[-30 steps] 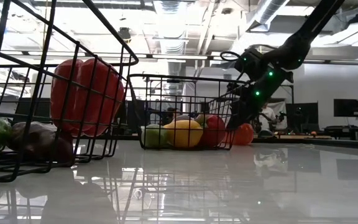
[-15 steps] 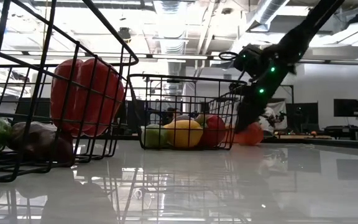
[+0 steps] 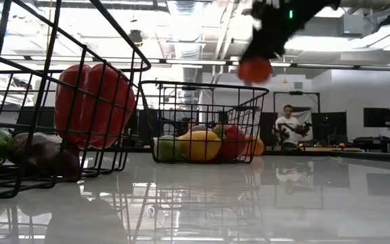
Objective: Sort produce into baskets
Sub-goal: Put the orange pumpkin into the bottom black wire basket
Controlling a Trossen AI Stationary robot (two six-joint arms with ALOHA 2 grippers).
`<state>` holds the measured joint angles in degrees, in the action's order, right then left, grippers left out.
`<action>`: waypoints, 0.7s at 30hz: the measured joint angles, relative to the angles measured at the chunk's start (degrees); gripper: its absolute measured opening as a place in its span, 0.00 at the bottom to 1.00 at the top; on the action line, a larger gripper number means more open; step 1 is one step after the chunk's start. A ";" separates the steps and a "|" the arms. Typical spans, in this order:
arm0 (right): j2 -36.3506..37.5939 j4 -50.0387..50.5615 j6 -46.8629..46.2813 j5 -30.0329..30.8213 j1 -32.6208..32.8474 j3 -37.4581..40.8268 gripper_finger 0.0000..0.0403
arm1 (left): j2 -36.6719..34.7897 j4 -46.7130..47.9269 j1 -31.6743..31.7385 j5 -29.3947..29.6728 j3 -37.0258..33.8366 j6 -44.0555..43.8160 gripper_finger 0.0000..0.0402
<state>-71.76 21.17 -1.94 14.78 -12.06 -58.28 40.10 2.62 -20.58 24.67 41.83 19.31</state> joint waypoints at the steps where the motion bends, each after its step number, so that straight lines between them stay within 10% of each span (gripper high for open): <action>1: 0.25 -2.63 -0.62 -1.47 2.31 0.00 0.79 | 0.00 -0.11 0.00 -0.01 0.01 0.00 0.62; 13: -16.72 -42.88 7.15 -9.02 24.86 -2.17 0.81 | 0.00 -1.10 -0.02 -0.33 0.01 -1.90 0.62; 21: -31.32 -44.06 12.93 -11.78 28.54 -14.49 0.81 | 0.00 -0.51 -0.02 -0.33 0.01 -1.57 0.62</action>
<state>-103.08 -22.89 10.99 3.00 16.47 -72.77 40.10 2.11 -20.60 24.34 41.85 17.74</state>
